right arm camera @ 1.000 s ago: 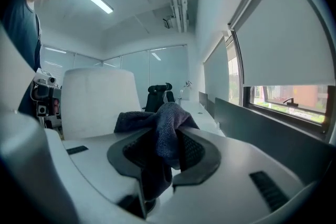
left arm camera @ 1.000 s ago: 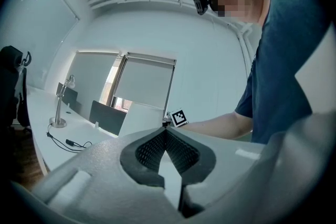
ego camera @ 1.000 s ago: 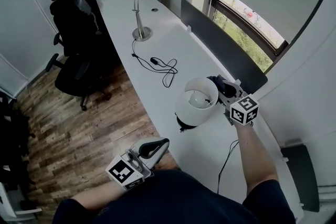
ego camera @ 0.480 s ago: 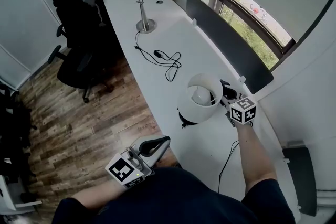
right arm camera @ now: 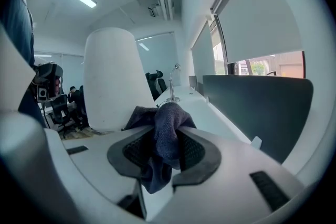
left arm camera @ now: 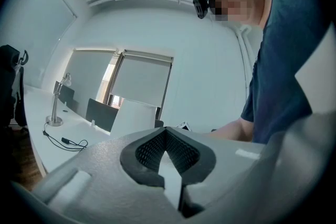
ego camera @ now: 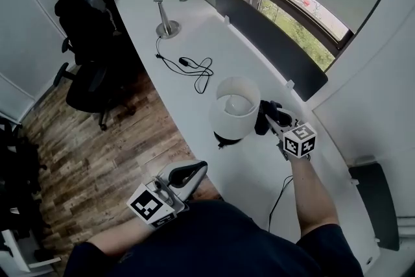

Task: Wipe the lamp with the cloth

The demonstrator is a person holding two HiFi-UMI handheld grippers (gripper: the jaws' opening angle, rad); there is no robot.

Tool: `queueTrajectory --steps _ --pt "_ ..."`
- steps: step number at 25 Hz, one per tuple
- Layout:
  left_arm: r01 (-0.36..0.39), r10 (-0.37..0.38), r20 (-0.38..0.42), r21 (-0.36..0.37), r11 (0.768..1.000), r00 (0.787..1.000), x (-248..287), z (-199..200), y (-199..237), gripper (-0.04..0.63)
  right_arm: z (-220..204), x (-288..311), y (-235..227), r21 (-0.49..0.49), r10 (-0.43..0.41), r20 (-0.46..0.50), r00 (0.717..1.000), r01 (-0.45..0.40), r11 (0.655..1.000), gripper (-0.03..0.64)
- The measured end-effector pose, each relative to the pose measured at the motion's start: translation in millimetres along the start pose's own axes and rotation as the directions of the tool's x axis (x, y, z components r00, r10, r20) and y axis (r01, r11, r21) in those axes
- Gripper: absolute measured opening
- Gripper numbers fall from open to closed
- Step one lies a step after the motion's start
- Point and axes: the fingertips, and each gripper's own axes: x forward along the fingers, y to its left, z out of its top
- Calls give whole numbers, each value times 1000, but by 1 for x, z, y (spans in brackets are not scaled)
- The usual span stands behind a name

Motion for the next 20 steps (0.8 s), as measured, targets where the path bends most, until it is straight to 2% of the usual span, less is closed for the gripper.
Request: queueTrajectory --steps 9,20 --pt "68 -67 -18 48 997 998 8 2 -27 6 -9 -45 47 34 9 67 998 -11 999 117" --pt "113 -113 -5 59 992 994 14 3 -56 6 1 -89 117 25 82 141 987 -86 996 117"
